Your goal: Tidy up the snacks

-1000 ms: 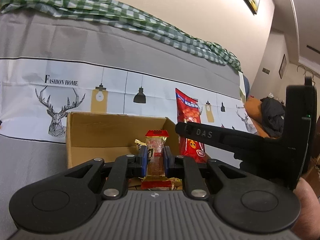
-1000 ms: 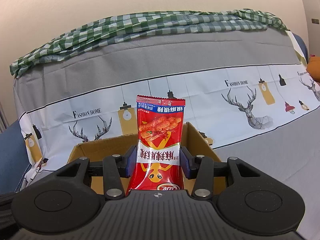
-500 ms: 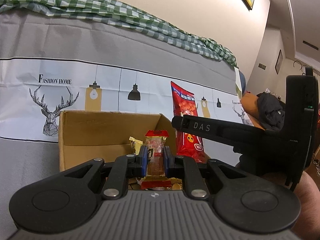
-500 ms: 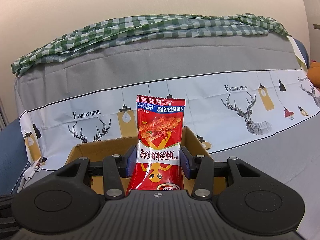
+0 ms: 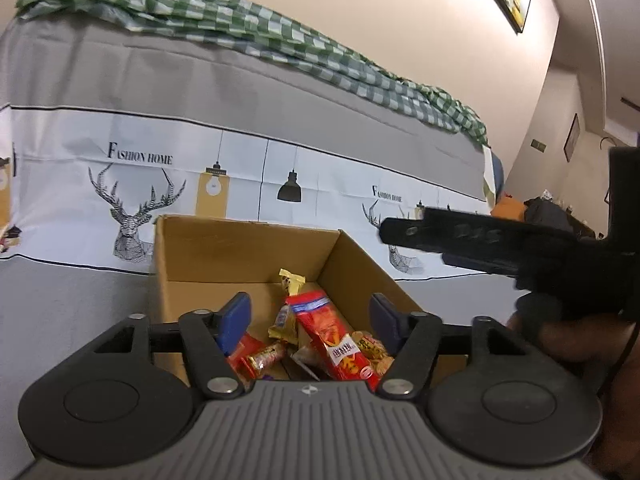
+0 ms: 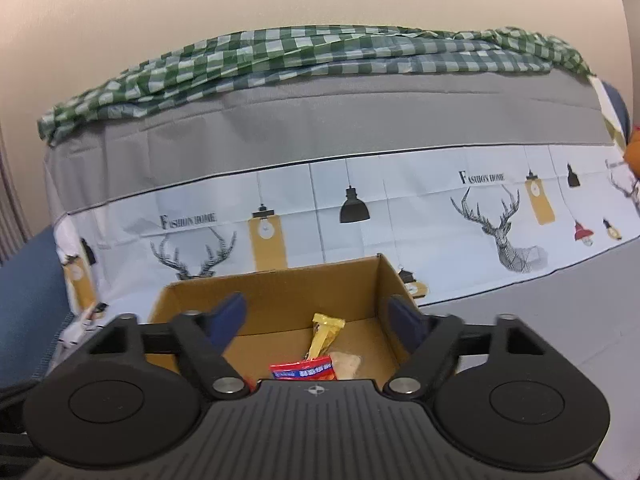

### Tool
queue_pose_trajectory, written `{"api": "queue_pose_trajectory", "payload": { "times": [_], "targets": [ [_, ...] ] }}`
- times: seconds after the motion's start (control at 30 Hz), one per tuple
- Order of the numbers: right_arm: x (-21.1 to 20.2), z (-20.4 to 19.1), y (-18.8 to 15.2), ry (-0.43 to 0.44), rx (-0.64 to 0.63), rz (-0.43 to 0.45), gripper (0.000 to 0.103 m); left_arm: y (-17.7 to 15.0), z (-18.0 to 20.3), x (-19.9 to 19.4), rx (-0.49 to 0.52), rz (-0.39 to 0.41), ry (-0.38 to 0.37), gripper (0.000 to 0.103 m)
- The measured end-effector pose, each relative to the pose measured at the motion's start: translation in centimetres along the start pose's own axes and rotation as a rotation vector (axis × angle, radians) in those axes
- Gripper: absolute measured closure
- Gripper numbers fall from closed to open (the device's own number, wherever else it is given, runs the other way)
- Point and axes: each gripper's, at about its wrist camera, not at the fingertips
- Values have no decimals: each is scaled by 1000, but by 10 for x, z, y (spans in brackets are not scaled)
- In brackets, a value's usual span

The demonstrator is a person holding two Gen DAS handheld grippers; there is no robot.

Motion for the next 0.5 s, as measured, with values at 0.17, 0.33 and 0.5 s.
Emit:
{"api": "queue_pose_trajectory", "payload": {
  "times": [0.17,0.33,0.5],
  "targets": [
    [-48,5,5,72,17,-15,6,11,4,-48,-103,-14,16,16],
    [-100,15,-20,79,26,-15,1,-5,30,-87,-100,30,103,8],
    [-113,23,-59,52,60,-47,1,-46,27,-77,-170,-77,169,1]
  ]
}}
Point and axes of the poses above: each gripper's, at about its wrist camera, not at the fingertips, and x roughly the way its jaws point, z to its right, y to its top, and after that the axes turned 3 degrees about -x, right-handed
